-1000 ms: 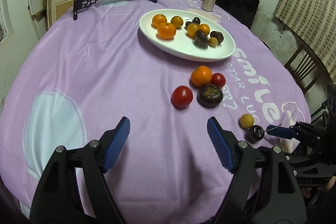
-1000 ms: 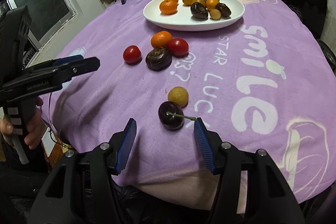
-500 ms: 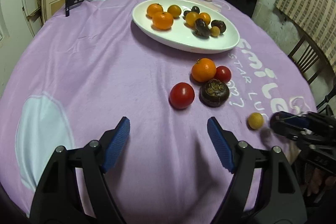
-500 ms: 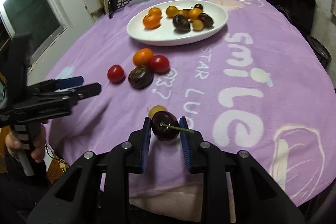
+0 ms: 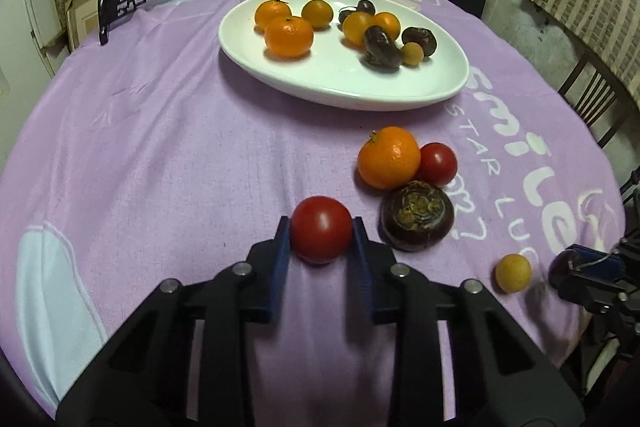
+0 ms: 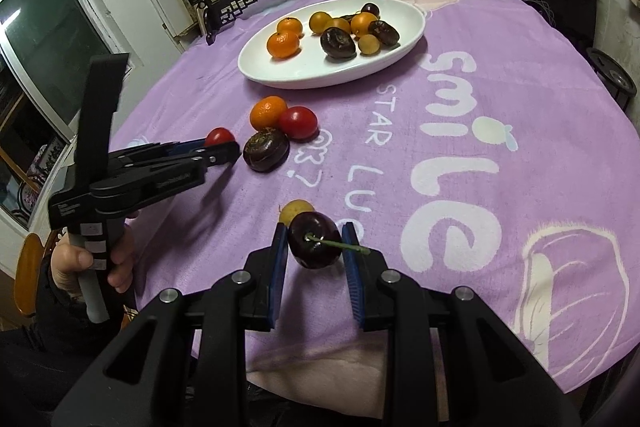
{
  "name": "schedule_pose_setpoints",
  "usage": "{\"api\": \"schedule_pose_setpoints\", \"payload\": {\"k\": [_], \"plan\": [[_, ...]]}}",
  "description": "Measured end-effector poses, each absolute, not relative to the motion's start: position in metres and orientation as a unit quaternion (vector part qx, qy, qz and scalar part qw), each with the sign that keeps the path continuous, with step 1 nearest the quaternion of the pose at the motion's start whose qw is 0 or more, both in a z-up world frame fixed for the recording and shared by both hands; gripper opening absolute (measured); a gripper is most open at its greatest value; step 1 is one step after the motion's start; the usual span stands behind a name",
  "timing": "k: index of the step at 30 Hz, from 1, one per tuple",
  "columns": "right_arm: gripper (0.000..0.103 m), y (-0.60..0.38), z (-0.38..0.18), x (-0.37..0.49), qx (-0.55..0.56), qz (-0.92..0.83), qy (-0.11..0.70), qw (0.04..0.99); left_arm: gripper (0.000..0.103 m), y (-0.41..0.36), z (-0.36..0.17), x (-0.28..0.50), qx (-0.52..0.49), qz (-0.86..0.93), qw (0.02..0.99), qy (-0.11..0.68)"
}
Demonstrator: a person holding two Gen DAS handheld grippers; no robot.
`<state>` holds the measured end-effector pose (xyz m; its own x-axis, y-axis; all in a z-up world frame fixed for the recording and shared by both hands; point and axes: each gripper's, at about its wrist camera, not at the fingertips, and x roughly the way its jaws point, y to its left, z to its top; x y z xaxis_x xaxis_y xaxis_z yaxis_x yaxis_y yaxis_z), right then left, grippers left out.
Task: Organize fruits
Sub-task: 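Grasp a dark cherry by its body with the right gripper while the left grasps a red tomato, then carry both fruits onto the white plate and open both grippers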
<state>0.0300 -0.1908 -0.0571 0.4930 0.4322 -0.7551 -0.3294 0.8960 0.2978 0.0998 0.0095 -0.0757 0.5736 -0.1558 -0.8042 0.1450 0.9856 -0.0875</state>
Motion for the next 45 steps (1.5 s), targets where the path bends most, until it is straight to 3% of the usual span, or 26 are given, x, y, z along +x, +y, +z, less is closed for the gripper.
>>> {"api": "schedule_pose_setpoints", "payload": {"k": [21,32,37,43,45], "plan": [[0.028,-0.178,-0.035,0.061,0.040,0.225,0.430,0.873,0.030,0.021,-0.030,0.076,-0.028,-0.110,0.898,0.425],[0.028,-0.159,-0.003,0.213,0.006,0.172,0.407,0.897,0.030,0.007,0.014,0.218,-0.020,-0.075,0.906,0.417],[0.028,-0.164,-0.020,0.277,0.020,0.145,0.435,0.889,0.030,-0.004,0.001,0.278,-0.027,-0.062,0.892,0.446],[0.028,-0.168,-0.027,0.293,0.018,0.145,0.435,0.889,0.030,-0.002,-0.015,0.299,-0.041,-0.072,0.888,0.453],[0.032,-0.168,-0.029,0.295,0.020,0.142,0.434,0.889,0.043,0.001,-0.015,0.299,-0.049,-0.074,0.889,0.449]]}}
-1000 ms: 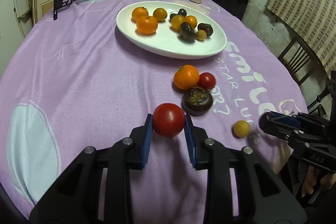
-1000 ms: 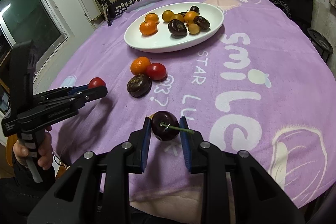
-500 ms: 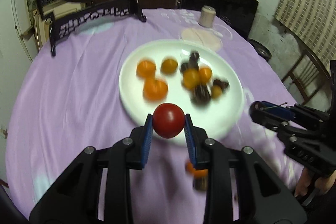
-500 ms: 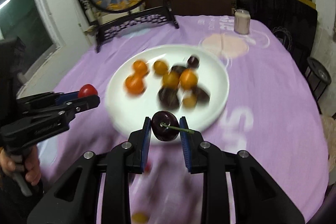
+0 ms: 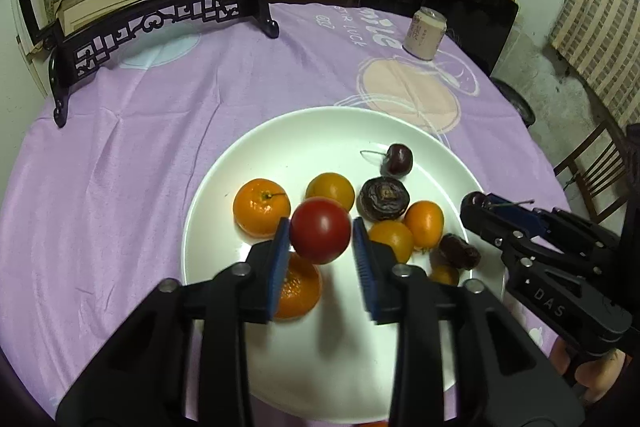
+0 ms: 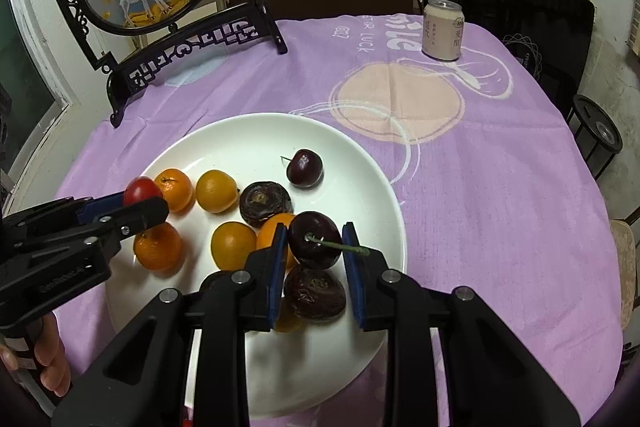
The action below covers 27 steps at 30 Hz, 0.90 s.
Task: Organize fruits
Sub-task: 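Carry both fruits onto the white plate and open both grippers, then withdraw both grippers back toward the remaining fruits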
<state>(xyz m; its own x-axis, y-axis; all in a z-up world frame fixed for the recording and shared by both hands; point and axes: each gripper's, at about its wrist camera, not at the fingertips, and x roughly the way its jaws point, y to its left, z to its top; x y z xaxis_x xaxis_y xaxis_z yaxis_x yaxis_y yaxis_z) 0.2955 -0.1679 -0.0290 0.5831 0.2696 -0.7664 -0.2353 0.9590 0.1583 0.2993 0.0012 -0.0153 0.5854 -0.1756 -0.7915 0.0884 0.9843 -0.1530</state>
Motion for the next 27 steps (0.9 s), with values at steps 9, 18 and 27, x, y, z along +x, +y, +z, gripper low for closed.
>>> {"api": "schedule_pose_setpoints", "payload": {"k": [9,18,27], "plan": [[0.040,-0.172,-0.017,0.276,0.025,0.142,0.414,0.899,0.054,0.006,0.024,0.254,-0.058,-0.086,0.912,0.397],[0.053,-0.181,-0.003,0.154,0.016,0.181,0.388,0.904,0.072,0.025,0.017,0.143,-0.032,-0.079,0.924,0.372],[0.053,-0.181,-0.045,0.061,-0.009,0.180,0.440,0.879,0.075,0.051,-0.031,0.078,-0.048,-0.066,0.909,0.409]]}}
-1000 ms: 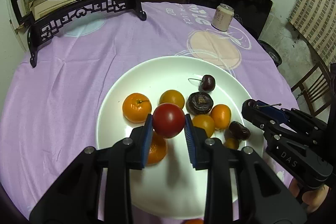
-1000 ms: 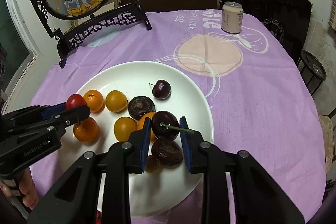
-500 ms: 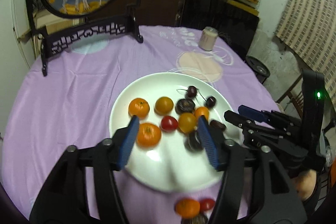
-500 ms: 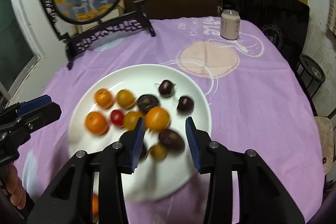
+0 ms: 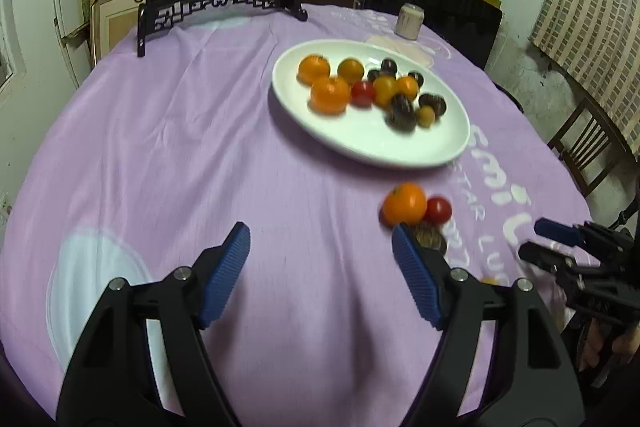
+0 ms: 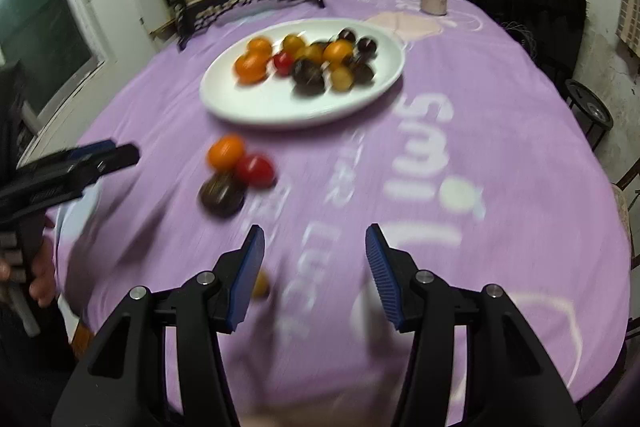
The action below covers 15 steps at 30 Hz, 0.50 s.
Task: Organize fruits
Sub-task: 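Withdraw both grippers back toward the remaining fruits, then grasp a small yellow fruit with the right gripper while the left grasps a dark brown wrinkled fruit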
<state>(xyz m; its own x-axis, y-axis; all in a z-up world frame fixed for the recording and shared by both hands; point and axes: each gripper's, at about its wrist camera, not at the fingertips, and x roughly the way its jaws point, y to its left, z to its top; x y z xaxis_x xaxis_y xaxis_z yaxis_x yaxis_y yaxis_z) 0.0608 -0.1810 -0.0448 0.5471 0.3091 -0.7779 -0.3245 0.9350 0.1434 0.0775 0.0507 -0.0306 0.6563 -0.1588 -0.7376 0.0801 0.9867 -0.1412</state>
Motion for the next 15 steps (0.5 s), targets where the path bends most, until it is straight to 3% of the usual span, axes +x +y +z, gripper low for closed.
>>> {"api": "schedule_pose_setpoints", "payload": {"k": [13,15], "plan": [[0.053,-0.150,-0.071,0.041,-0.026,0.215,0.458,0.862,0.079,0.053,-0.040,0.052,-0.054,-0.078,0.902,0.421],[0.032,-0.146,-0.075,0.043,-0.031,0.217,0.461,0.860,0.079,0.052,-0.043,0.053,-0.055,-0.081,0.899,0.426]]}}
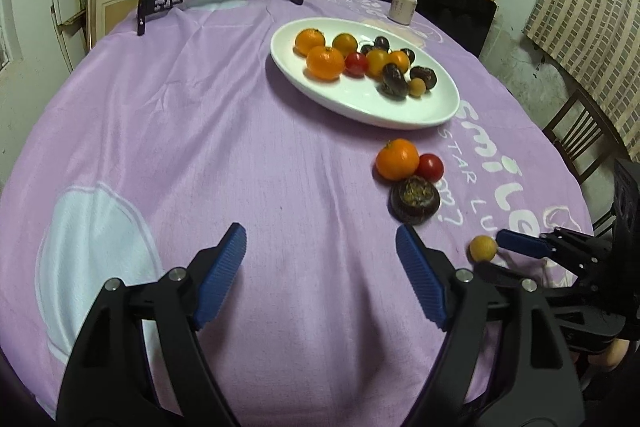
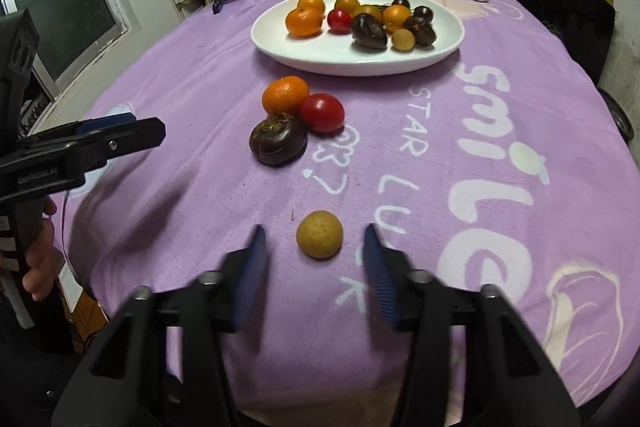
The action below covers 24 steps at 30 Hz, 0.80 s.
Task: Organize fruits
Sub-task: 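Grasp a small yellow fruit with the right gripper while the left grasps a dark brown wrinkled fruit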
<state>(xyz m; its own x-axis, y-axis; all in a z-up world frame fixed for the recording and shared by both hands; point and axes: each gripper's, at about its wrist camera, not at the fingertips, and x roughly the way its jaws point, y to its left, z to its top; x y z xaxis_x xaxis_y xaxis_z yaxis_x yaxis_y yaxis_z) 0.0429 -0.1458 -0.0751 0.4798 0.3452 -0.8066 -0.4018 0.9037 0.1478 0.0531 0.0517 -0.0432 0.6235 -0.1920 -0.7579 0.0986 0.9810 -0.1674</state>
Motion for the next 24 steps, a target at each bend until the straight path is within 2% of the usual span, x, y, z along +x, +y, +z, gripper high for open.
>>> {"api": "schedule_pose_setpoints", "payload": {"k": [1,2,16,18,19,21,22,24], "plan": [[0.026,-0.144,-0.079,0.045,-0.034,0.217,0.466,0.857,0.079,0.050,-0.044,0.054,-0.055,-0.083,0.898,0.429],[0.025,-0.142,-0.080,0.045,-0.038,0.216,0.462,0.860,0.079,0.048,-0.045,0.054,-0.054,-0.087,0.897,0.430],[0.025,-0.193,-0.067,0.044,0.035,0.195,0.450,0.871,0.078,-0.031,-0.068,0.094,0.004,-0.119,0.878,0.463],[0.025,-0.197,-0.067,0.044,0.041,0.198,0.451,0.869,0.070,-0.036,-0.073,0.101,0.010,-0.111,0.877,0.467],[0.025,-0.199,-0.067,0.045,0.044,0.201,0.451,0.869,0.059,-0.039,-0.079,0.107,0.012,-0.109,0.874,0.474],[0.025,-0.202,-0.066,0.045,0.048,0.204,0.448,0.869,0.054,-0.043,-0.080,0.110,0.022,-0.103,0.879,0.464],[0.025,-0.204,-0.066,0.045,0.050,0.205,0.447,0.869,0.044,-0.046,-0.080,0.111,0.028,-0.099,0.882,0.461],[0.025,-0.205,-0.065,0.044,0.053,0.207,0.445,0.870,0.042,-0.047,-0.079,0.110,0.026,-0.100,0.881,0.462]]}}
